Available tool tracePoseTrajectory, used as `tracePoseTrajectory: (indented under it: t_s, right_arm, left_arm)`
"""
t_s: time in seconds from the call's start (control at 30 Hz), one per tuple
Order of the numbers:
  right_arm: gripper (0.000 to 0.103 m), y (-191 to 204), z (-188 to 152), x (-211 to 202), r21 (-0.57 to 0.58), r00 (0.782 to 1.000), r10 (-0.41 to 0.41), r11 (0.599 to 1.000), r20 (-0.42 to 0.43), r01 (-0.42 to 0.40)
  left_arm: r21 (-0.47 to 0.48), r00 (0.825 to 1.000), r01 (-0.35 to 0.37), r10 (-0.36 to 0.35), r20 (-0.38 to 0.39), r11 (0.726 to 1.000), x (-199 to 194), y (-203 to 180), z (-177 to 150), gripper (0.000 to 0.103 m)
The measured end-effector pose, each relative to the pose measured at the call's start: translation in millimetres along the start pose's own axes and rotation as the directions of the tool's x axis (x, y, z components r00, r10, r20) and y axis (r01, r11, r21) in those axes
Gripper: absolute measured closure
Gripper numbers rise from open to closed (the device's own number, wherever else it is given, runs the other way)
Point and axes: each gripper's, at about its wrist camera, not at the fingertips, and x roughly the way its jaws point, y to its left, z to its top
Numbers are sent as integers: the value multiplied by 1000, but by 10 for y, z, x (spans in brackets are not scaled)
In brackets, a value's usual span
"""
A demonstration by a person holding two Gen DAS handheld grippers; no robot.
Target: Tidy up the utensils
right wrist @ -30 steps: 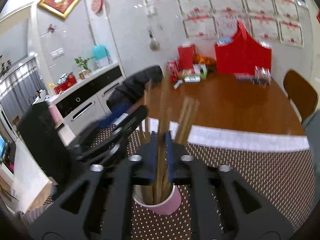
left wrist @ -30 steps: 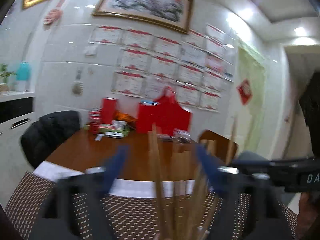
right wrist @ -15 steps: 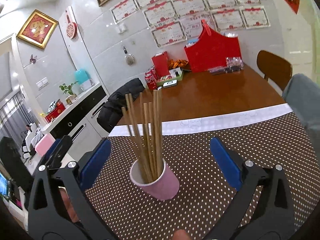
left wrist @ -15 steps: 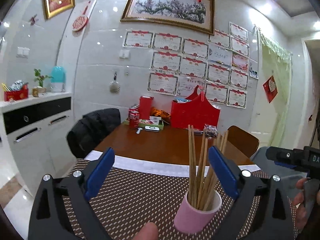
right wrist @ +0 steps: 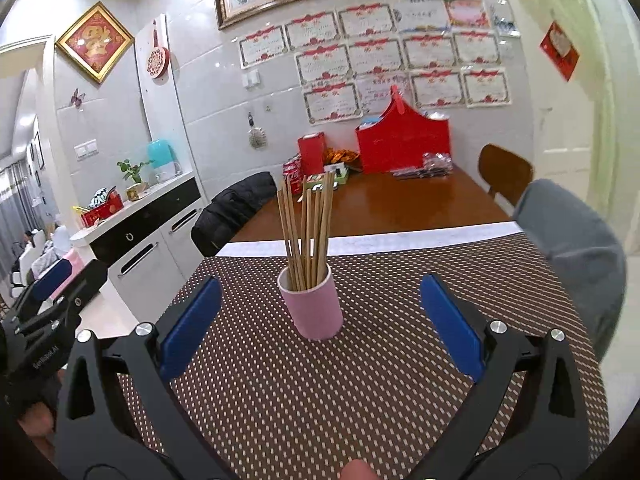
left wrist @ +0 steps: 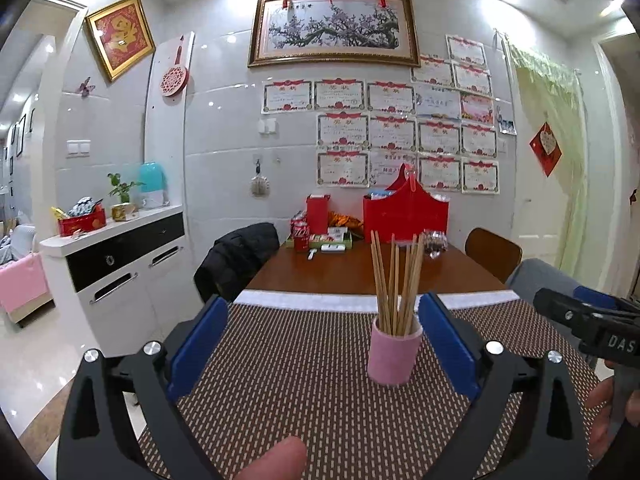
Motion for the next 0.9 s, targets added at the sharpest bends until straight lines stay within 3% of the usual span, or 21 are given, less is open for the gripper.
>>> tracePoseTrajectory:
  t_s: [0.2,0.43,0.73,0.9]
  right_arm:
    - [6,153,-134,-585,-40,997,-50,998,61,52]
    - [6,348,-316,-1129,-72,987,-107,991,119,116]
    - [6,609,-345,-1379,-110,979,-103,986,178,124]
    - [6,680,-389,-1376,-116,978,-114,984,176,136]
  left_arm:
    - [-1,999,-25,25,-23,1000,-501,-37,-29,5]
    - [15,997,-61,60,38,998,-1017,-75,-48,4]
    - [4,988,-138,138,72,990,-1417,39,-189,4]
    - [-22,989,-124,125,79,992,-1484,103,-160,4]
